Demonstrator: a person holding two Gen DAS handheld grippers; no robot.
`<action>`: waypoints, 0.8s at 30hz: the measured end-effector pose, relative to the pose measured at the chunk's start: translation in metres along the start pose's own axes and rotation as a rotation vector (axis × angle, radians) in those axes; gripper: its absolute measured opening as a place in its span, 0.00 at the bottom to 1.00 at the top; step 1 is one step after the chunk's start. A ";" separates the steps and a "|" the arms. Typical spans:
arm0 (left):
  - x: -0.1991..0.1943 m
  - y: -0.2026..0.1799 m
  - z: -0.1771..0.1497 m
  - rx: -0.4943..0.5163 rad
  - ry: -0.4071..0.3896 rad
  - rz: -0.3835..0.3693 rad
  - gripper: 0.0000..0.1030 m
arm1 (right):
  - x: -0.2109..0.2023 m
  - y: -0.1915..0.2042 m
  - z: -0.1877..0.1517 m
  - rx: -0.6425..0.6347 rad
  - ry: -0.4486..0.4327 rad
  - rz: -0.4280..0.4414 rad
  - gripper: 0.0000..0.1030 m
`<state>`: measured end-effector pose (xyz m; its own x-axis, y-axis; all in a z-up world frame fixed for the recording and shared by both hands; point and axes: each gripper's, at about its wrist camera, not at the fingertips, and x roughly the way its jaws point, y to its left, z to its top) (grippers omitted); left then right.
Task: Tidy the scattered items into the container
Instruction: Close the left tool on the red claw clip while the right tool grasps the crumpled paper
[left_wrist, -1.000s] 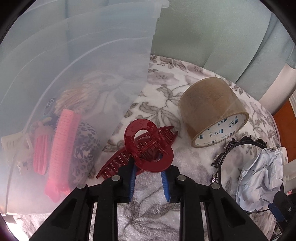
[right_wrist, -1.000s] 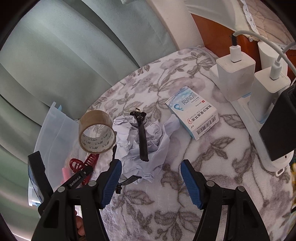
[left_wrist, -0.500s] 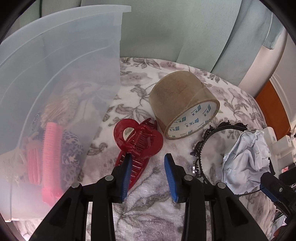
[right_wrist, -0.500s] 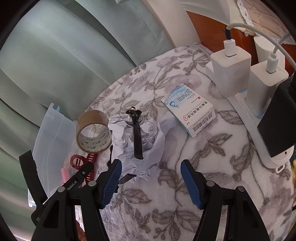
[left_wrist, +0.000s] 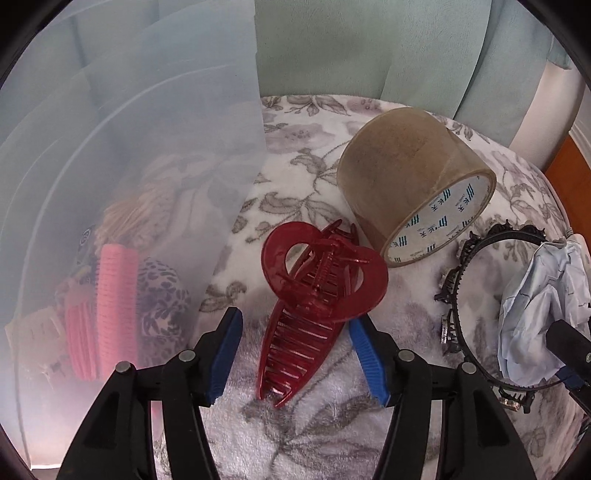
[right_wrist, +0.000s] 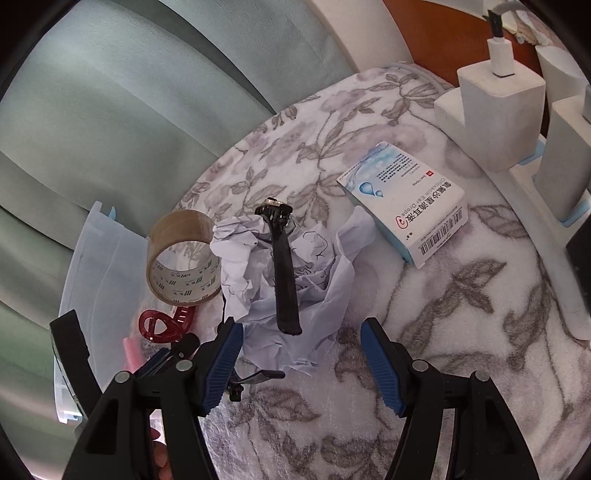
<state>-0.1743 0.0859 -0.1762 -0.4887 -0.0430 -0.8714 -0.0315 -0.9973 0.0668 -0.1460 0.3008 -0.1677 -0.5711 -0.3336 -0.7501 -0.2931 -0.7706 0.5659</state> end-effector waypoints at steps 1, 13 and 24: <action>0.003 -0.001 0.002 0.005 -0.002 0.000 0.60 | 0.003 0.000 0.001 0.000 0.003 0.000 0.69; 0.009 -0.009 0.009 0.042 -0.053 -0.012 0.45 | 0.016 0.008 0.015 -0.013 -0.018 -0.015 0.65; -0.013 -0.009 0.005 0.035 -0.070 -0.060 0.36 | -0.034 0.017 0.016 -0.044 -0.086 0.032 0.47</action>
<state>-0.1720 0.0962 -0.1629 -0.5451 0.0226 -0.8380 -0.0922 -0.9952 0.0332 -0.1439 0.3073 -0.1270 -0.6437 -0.3124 -0.6986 -0.2406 -0.7840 0.5723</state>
